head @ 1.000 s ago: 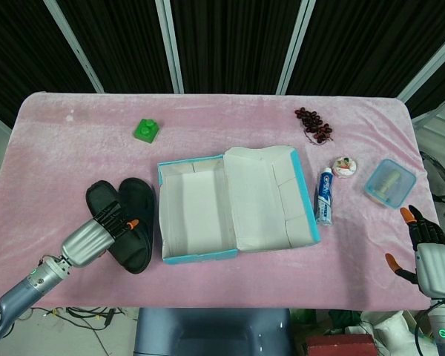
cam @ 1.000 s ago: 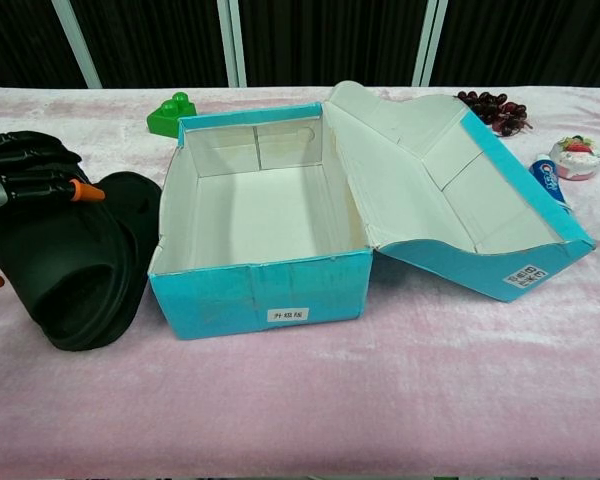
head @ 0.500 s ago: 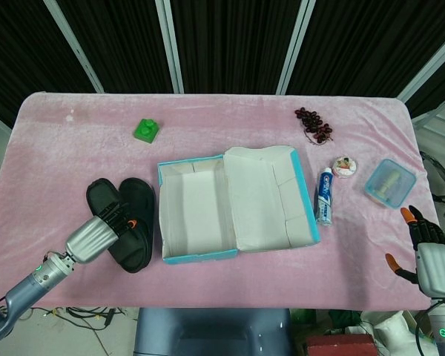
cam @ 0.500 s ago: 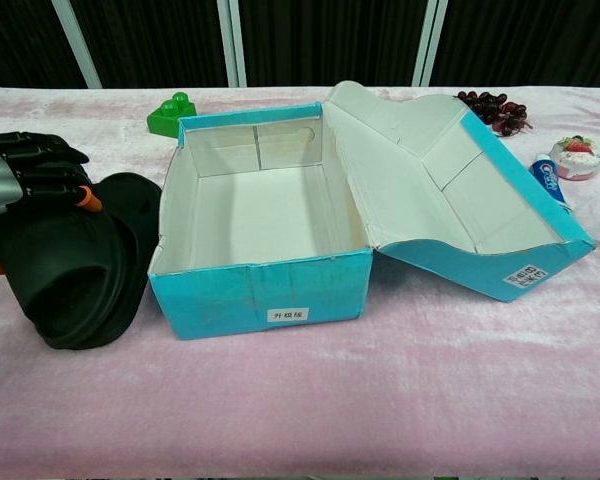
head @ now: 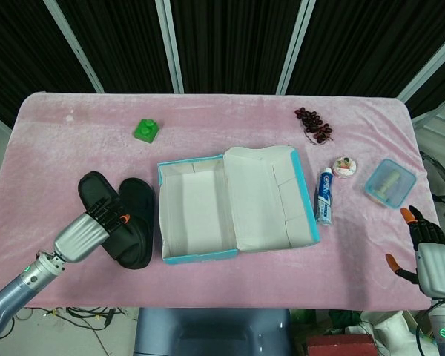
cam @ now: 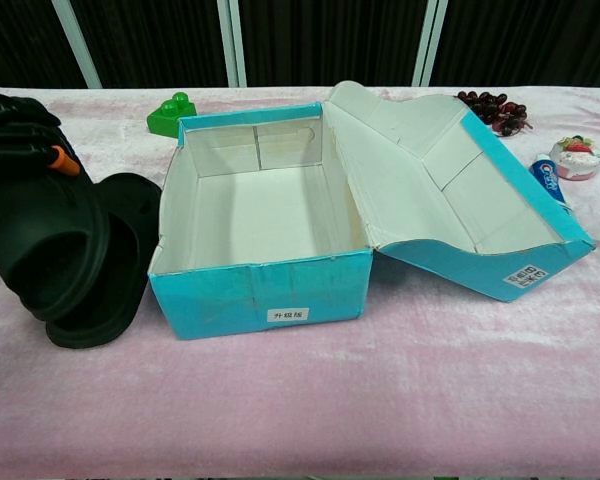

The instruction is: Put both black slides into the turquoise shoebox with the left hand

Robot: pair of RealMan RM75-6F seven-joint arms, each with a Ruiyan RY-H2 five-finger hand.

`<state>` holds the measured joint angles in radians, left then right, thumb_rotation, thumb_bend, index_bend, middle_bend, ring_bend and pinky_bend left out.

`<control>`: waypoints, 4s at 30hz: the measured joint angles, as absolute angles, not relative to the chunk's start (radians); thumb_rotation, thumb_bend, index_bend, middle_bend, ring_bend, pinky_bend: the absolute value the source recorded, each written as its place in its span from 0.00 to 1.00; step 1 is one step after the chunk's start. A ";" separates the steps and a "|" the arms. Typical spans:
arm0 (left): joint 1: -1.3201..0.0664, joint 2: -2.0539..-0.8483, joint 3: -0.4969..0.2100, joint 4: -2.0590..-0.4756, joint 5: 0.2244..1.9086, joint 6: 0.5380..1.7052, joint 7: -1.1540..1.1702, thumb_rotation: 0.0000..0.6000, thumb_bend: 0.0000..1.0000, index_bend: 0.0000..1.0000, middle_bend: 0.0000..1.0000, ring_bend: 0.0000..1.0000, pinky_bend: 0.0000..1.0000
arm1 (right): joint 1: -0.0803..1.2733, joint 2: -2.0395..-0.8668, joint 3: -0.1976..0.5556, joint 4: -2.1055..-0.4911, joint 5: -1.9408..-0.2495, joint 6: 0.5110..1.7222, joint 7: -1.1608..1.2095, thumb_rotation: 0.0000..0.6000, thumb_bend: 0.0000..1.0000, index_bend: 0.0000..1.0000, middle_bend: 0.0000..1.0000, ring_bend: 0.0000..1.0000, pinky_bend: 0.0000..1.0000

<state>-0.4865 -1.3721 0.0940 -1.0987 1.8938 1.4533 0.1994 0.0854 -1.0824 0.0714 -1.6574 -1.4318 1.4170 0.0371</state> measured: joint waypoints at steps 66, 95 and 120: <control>-0.947 -1.891 -0.040 -0.442 1.922 1.612 -0.375 1.00 0.28 0.30 0.33 0.15 0.34 | 0.080 -1.070 0.085 -1.701 -1.334 1.373 -0.002 1.00 0.20 0.00 0.04 0.13 0.15; -0.993 -1.988 0.040 -0.251 1.875 1.519 -0.432 1.00 0.26 0.29 0.33 0.16 0.38 | 0.082 -1.055 0.082 -1.720 -1.320 1.353 -0.003 1.00 0.20 0.00 0.04 0.13 0.15; -1.002 -2.026 0.091 -0.199 1.853 1.503 -0.391 1.00 0.26 0.29 0.33 0.16 0.36 | 0.083 -1.053 0.084 -1.722 -1.314 1.347 0.006 1.00 0.21 0.00 0.04 0.13 0.15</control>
<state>-1.0024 -2.0263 0.0906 -0.1987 1.8526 1.5029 -0.3915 0.0825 -1.0526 0.0837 -1.7221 -1.3142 1.3470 0.0064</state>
